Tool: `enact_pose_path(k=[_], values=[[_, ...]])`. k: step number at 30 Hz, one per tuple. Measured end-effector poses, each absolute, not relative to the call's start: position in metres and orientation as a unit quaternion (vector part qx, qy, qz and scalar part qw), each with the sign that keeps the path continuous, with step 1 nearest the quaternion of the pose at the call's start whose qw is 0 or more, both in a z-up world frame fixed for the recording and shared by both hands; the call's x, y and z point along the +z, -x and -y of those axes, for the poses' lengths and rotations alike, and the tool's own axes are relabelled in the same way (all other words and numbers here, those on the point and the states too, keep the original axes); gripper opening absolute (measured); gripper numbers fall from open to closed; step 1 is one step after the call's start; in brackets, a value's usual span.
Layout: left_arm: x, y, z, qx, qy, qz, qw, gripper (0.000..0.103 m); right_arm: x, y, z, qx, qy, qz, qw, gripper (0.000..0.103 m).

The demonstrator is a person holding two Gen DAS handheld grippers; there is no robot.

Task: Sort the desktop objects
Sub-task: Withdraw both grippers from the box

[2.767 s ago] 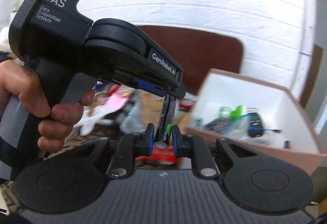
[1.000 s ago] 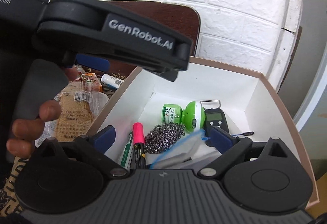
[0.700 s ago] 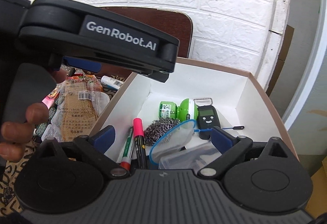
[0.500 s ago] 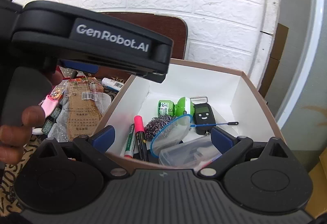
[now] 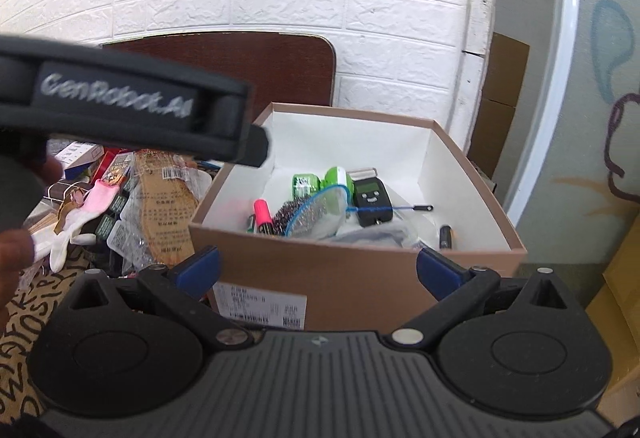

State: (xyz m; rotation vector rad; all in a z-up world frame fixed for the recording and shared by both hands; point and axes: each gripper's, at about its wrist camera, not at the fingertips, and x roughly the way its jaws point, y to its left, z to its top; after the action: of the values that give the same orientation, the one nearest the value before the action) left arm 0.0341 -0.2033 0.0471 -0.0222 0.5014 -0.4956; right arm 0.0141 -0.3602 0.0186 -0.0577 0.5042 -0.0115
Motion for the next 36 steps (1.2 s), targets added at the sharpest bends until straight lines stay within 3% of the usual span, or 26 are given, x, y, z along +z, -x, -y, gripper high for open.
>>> enact_pose_path(k=[36], values=[[-0.013,0.011,0.189,-0.208,-0.016,-0.31,0.927,0.103,-0.025,0.029,0.346,-0.067,0.023,-0.295,0.953,0.101]])
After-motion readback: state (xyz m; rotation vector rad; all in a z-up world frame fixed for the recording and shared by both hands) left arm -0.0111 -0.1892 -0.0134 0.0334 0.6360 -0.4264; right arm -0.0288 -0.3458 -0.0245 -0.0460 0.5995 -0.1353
